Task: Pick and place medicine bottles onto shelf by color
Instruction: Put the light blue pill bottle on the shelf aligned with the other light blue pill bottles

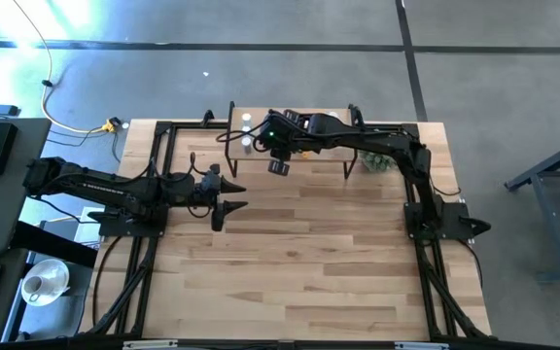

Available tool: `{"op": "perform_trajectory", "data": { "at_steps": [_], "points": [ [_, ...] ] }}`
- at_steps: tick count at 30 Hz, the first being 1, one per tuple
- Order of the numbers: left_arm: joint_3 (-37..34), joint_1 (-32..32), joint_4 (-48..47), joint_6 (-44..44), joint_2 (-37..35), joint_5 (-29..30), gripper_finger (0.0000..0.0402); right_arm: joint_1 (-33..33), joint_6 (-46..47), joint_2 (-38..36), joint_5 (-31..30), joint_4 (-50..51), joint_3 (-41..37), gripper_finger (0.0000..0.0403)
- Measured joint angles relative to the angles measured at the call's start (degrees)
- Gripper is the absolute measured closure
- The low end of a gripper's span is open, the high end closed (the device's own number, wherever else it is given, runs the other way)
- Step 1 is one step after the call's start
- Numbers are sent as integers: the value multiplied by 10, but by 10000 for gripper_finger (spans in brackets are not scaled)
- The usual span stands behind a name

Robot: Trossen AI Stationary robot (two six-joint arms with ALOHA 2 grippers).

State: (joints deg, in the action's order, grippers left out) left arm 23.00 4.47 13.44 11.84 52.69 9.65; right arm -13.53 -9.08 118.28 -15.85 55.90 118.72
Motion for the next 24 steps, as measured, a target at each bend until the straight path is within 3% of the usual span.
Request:
{"op": "perform_trajectory", "data": {
  "at_steps": [7, 24],
  "points": [
    [0, 0, 0, 0, 0, 0, 202, 0, 0, 1, 2, 1, 0, 294],
    [0, 0, -2, 0, 0, 1, 202, 0, -15, 2, -5, -5, 0, 242]
  ]
}}
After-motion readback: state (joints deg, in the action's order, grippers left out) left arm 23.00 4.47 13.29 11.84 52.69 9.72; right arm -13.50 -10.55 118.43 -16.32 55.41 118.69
